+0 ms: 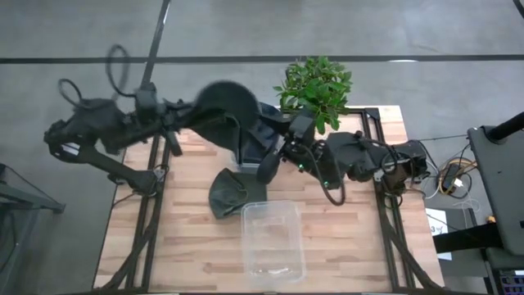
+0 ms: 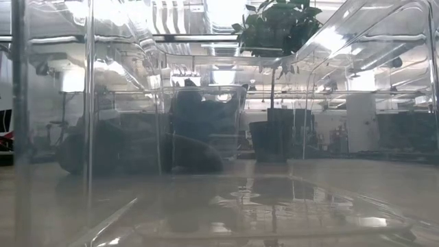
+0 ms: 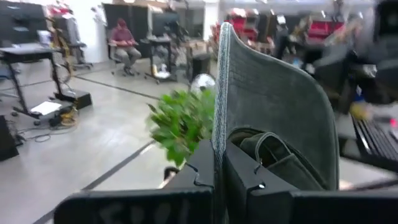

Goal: Pick & Place hat
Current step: Put the bottom gray cap into the bottom transparent bin

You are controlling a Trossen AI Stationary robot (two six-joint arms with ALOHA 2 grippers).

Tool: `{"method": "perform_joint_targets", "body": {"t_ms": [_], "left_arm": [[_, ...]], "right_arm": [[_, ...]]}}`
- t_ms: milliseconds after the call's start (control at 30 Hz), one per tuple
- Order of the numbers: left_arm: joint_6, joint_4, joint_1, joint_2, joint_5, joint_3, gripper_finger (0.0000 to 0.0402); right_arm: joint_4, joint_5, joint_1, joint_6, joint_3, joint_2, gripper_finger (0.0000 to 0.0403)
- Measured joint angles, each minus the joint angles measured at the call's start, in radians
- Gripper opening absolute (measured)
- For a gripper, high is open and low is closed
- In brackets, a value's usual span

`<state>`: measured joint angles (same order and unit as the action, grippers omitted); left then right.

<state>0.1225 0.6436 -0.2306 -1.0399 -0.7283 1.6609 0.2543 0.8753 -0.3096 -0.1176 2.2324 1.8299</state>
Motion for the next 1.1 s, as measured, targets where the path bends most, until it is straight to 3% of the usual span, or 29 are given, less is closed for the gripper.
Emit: {"method": "perform_joint_targets", "body": {"t_ms": [233, 500, 667, 933, 1100], "left_arm": [[-0.017, -0.004, 0.0, 0.057, -0.036, 0.008, 0.0007], [-0.018, -0.004, 0.0, 0.055, -0.033, 0.008, 0.0007], [-0.018, -0.004, 0.0, 0.04, -0.029, 0.007, 0.0007], [-0.021, -0.001, 0.0, 0.035, -0.015, 0.007, 0.0007], [-0.02, -0.002, 0.0, 0.035, 0.004, 0.007, 0.0007]], "right_arm": [[-0.06, 0.109, -0.023, 0.109, 0.021, -0.002, 0.0224], [-0.051, 0.115, 0.02, 0.015, 0.021, -0.001, 0.0224], [-0.049, 0.032, 0.057, -0.057, 0.019, 0.0, 0.0224], [0.064, 0.009, 0.094, -0.24, 0.01, 0.001, 0.0218], [0.064, -0.037, 0.099, -0.241, 0.01, 0.001, 0.0164]]}}
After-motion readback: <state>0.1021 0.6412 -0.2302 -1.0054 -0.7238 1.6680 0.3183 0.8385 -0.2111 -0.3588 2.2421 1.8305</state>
